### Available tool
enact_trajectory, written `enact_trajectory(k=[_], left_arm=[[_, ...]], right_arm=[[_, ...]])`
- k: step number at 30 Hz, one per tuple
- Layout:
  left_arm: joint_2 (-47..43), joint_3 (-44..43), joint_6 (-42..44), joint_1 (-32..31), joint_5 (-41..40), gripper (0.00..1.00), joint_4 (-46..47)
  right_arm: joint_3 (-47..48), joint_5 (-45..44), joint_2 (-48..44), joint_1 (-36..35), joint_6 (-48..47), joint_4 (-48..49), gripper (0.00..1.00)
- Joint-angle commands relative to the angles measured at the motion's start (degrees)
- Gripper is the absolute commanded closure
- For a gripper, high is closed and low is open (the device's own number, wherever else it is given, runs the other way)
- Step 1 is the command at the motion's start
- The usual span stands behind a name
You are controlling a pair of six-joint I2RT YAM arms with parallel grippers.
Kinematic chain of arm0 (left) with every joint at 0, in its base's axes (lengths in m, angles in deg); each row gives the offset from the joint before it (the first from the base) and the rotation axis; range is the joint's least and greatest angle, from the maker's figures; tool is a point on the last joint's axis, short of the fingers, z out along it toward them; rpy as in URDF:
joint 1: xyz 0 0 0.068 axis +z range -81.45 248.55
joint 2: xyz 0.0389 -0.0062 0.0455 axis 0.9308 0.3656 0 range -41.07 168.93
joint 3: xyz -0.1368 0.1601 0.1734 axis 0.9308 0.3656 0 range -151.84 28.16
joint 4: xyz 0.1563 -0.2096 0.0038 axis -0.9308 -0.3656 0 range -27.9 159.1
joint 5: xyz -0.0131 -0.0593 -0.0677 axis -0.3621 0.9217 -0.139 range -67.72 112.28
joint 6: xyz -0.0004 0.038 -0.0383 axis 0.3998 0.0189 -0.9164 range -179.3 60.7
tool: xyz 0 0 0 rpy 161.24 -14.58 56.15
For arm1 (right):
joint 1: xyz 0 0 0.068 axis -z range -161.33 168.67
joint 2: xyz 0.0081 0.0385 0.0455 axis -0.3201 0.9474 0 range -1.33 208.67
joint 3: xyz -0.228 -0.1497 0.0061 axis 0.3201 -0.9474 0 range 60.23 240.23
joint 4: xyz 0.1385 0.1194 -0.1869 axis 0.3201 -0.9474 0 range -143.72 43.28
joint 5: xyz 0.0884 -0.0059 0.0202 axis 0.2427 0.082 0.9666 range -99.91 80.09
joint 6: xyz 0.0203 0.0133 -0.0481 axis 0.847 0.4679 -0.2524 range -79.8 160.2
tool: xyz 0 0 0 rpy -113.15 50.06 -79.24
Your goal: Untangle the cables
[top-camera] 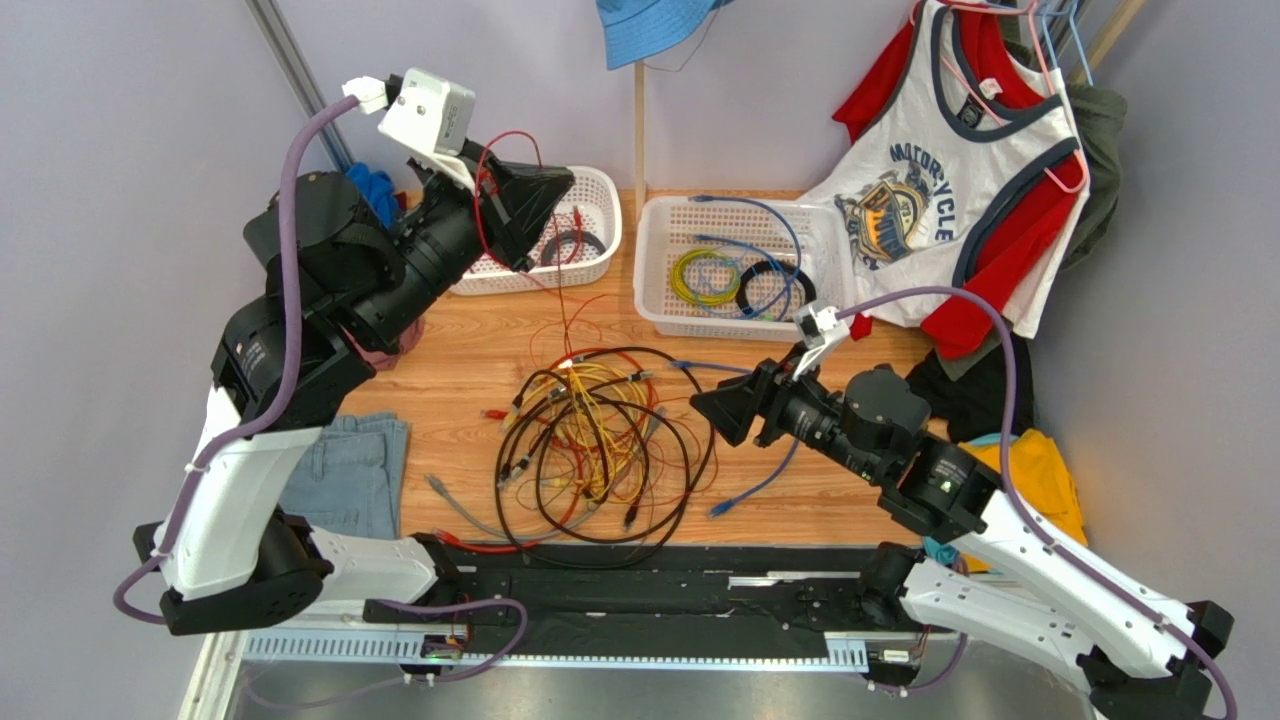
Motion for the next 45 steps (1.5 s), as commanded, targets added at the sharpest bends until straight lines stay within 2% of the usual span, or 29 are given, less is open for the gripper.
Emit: enact_trajectory(k=[1,8,16,22,31,45], left_arm=[[1.4,-6.9,2.4,-0.1,1.6,1.0,-1.5],[4.4,-9.7,1.1,-0.1,4.4,1.0,-2.8],[4.5,-6.5,0.4,-0.1,5.1,1.0,-2.5],[4.3,-5.3,0.1,-0.2,5.9,1.0,-2.4],[3.8,-4.0,-0.2,-0.1,6.2,1.0,-2.1],[0.1,1.5,-1.5,-0.1,6.1,1.0,-1.0]], right_arm=[[-1.9,6.2,2.3,0.0,0.9,10.1,0.4],[0.9,10.8,7.7,0.0,1.2,25.1,0.39],[9.9,14.5,20.3,-0.5,1.0,28.7,0.4],[11.4,16.6,23.4,-0.9,2.4,33.3,0.41],[15.4,17.3,28.7,-1.2,2.4,32.7,0.45],[20.5,14.5,36.9,-1.2,2.0,32.3,0.64]])
